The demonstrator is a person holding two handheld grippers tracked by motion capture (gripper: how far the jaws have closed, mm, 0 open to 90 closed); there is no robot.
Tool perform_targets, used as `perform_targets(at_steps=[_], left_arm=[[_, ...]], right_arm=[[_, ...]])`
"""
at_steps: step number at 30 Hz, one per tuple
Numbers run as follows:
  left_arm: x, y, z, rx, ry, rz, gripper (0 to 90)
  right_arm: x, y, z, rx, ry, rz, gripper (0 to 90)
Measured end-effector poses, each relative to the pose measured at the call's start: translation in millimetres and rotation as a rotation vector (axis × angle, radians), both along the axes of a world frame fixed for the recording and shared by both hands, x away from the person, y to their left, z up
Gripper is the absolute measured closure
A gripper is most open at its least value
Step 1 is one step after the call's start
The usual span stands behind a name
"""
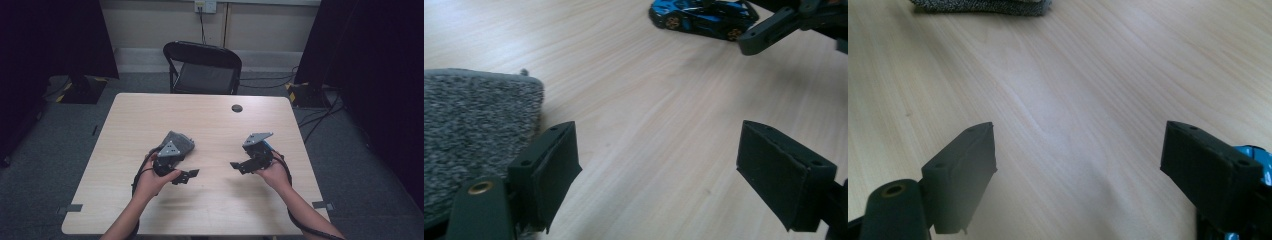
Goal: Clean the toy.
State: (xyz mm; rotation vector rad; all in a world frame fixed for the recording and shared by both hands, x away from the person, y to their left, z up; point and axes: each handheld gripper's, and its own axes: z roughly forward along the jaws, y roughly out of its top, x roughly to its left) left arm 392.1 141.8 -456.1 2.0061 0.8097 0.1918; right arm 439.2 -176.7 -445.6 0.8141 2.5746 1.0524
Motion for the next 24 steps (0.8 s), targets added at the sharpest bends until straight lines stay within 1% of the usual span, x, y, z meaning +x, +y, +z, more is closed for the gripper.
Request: perform_targets(at_steps=[2,3,4,6,11,14,17,22,24], left_arm=[[-1.1,-1.5,-0.1,0.006,-0.008,-0.013,16.8],[-1.6,-2.4,-0.3,0.0,-0.007,-0.013,16.8],[-1.9,-2.7,-0.2,0.005,-0.004,-0.017,16.8],[-3.3,-4.8,-1.5,-0.001,0.002,-0.023,16.8],[-6.2,-9.0,-4.4,0.015,0.003,-0.053,16.6],[-7.7,-10.5,-5.3,0.013,0.008,-0.059,16.6],[-9.3,-11.4,-6.7,0.028,0.007,-0.073,16.5],[-10.5,-12.2,-9.4,0.035,0.008,-0.081,16.4],[-11.7,-12.8,-10.8,0.038,0.012,-0.091,16.4]], right_arm=[[-1.2,0.2,-1.2,0.001,0.004,0.003,13.9],[-2.0,0.4,-2.0,0.001,0.006,0.006,13.9],[-2.7,0.7,-2.6,0.001,0.007,0.009,13.9],[-4.4,1.2,-3.4,0.003,0.01,0.014,13.9],[-10.1,3.9,-6.8,0.0,0.014,0.032,13.9],[-13.4,5.0,-9.0,0.005,0.021,0.043,13.9],[-16.9,5.8,-11.1,0.006,0.026,0.058,13.8],[-24.3,8.3,-15.9,0.002,0.034,0.085,13.8],[-26.7,9.0,-18.2,0.005,0.04,0.091,13.8]])
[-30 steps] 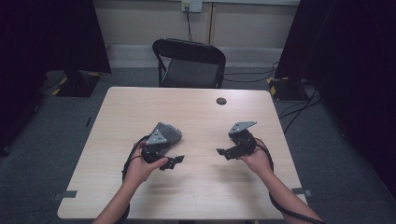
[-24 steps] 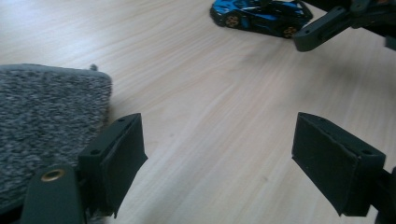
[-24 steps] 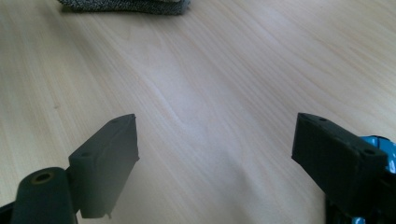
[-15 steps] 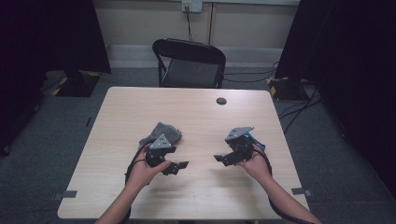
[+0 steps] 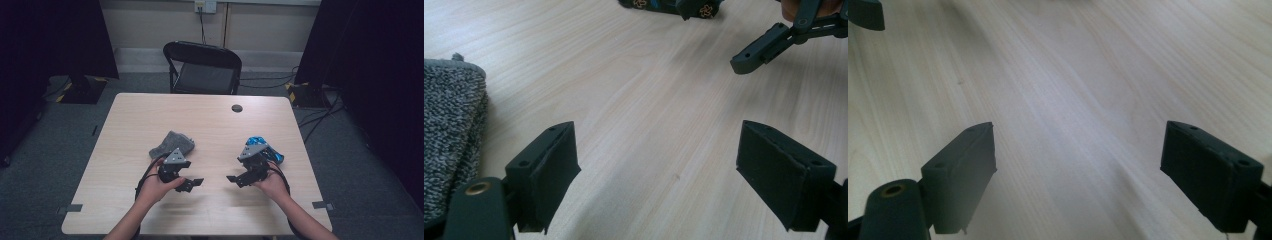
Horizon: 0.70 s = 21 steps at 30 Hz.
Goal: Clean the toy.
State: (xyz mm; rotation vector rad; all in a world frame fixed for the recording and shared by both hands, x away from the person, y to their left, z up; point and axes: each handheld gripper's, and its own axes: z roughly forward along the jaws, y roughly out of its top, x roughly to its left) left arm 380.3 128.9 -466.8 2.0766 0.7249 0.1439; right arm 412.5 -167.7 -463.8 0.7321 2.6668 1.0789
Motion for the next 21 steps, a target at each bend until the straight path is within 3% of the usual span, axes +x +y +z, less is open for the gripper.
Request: perform_targets(at_steps=[21], left_arm=[[-13.2,-2.1,-12.3,0.026,0.02,-0.055,16.4]], right_arm=[[-19.8,2.7,-9.9,0.001,0.01,0.047,13.7]])
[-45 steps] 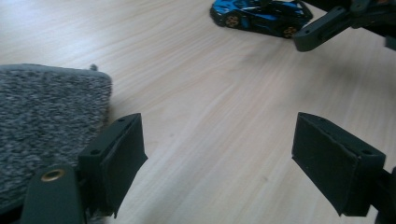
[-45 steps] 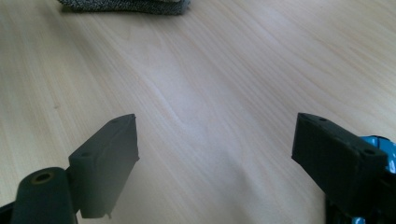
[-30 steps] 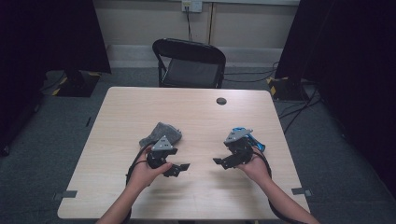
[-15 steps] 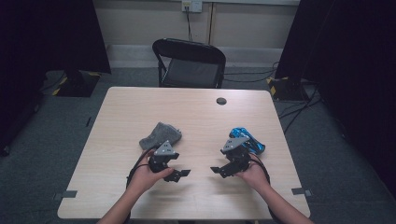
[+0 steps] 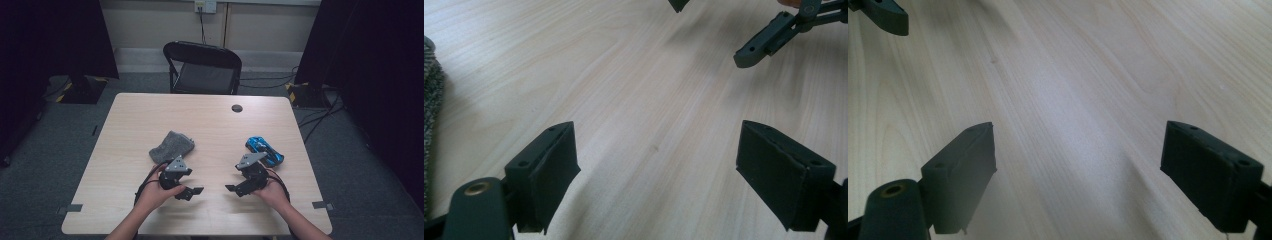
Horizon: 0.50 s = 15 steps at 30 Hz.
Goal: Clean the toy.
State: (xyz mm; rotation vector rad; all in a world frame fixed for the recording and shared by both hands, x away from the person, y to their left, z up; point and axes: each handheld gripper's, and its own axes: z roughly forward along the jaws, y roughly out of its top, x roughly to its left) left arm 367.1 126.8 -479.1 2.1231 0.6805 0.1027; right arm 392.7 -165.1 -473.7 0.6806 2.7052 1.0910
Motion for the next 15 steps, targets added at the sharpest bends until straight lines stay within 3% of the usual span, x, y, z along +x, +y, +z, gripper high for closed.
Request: perform_targets(at_steps=[15], left_arm=[[-11.3,-2.2,-9.1,0.021,0.0,-0.04,16.3]], right_arm=[[-9.1,-6.1,-7.2,-0.006,-0.001,0.007,13.7]])
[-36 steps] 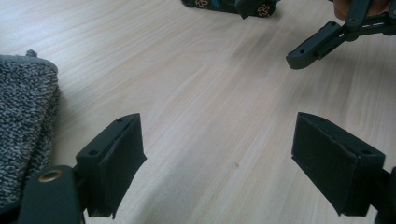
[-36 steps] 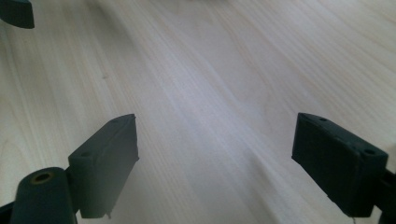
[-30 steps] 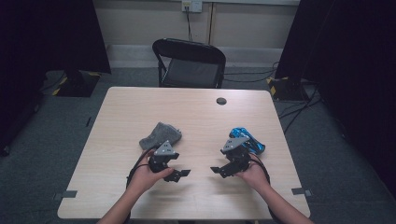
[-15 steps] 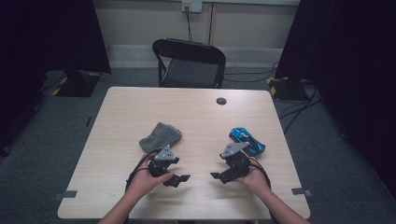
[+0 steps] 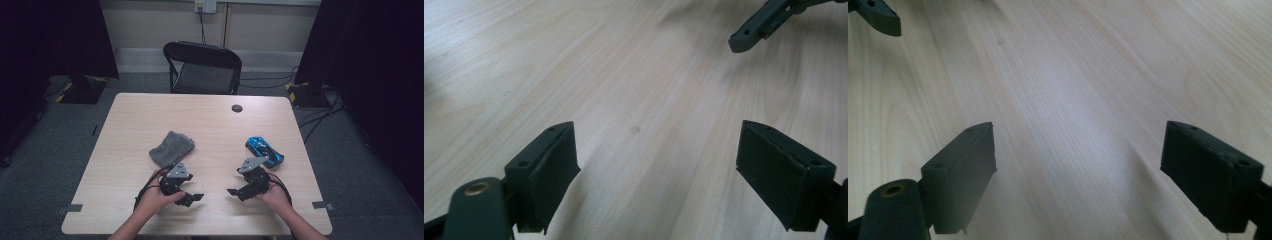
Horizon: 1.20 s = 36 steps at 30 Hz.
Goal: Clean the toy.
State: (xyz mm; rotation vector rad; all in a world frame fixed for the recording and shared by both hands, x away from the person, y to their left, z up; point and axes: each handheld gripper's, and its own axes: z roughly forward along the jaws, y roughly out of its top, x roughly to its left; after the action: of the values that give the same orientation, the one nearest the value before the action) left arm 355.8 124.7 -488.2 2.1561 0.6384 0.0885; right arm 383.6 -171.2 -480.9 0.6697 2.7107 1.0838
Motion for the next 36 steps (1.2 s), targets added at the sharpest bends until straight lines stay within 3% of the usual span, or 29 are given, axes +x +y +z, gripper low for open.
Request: perform_targets(at_steps=[6,20,36], left_arm=[[-3.0,-0.6,-4.5,0.004,-0.008,-0.01,16.3],[-7.2,-3.2,-8.7,0.023,-0.022,-0.035,16.3],[-7.5,-2.5,-13.9,0.05,-0.035,-0.049,16.5]], right_arm=[[-2.6,-1.5,-3.4,0.005,-0.001,0.003,13.6],[-9.2,2.2,-13.7,-0.038,-0.024,0.025,12.6],[-8.6,-3.5,-20.2,0.025,-0.026,0.028,10.9]])
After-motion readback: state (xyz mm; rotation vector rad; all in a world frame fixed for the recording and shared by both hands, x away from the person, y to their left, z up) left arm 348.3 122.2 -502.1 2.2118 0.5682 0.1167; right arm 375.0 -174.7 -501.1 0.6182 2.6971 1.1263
